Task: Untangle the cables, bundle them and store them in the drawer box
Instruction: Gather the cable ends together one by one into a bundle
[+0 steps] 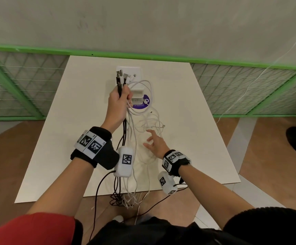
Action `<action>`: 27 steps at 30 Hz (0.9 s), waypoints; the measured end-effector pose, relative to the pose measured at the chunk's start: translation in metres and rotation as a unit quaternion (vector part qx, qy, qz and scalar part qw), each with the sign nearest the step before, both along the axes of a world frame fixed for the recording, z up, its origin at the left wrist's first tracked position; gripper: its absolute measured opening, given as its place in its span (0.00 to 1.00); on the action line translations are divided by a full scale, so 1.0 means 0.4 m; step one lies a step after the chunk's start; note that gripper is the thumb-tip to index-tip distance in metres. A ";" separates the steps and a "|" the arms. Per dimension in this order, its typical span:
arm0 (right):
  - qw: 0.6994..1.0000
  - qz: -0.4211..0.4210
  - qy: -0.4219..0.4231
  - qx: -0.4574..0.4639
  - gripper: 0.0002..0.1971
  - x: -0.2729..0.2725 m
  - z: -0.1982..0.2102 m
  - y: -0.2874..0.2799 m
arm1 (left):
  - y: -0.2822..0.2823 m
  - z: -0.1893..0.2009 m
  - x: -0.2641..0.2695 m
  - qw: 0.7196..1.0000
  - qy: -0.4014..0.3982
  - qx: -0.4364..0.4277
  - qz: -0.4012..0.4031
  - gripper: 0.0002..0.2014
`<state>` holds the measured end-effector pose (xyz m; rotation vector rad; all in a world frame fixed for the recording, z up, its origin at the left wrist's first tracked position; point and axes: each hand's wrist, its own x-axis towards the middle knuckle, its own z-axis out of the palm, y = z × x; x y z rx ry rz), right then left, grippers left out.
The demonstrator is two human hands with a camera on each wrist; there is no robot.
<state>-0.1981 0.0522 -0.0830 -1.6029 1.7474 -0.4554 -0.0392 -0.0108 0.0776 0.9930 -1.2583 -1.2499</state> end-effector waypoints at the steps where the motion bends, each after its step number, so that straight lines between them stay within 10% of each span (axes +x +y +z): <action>1: 1.000 -0.004 0.018 -0.020 0.30 0.006 0.007 -0.003 | 0.003 0.001 -0.005 1.000 -0.001 0.000 -0.003 0.15; 9: 0.993 -0.029 0.113 -0.037 0.13 0.026 0.016 -0.056 | 0.017 0.005 -0.028 1.000 0.015 0.004 -0.005 0.16; 16: 0.993 -0.039 -0.017 -0.112 0.09 -0.030 0.023 -0.065 | -0.023 0.021 0.058 0.962 -0.103 0.017 0.253 0.11; 20: 0.985 -0.038 -0.118 -0.121 0.11 -0.024 0.063 -0.082 | -0.008 0.002 0.052 0.933 -0.286 -0.044 0.213 0.11; 24: 0.983 -0.021 -0.118 -0.138 0.11 0.010 0.109 -0.108 | 0.043 -0.033 -0.009 0.844 -0.470 -0.193 0.171 0.07; 27: 0.981 -0.003 -0.098 -0.168 0.08 0.032 0.148 -0.114 | 0.071 -0.061 -0.052 0.891 -0.426 -0.149 0.048 0.11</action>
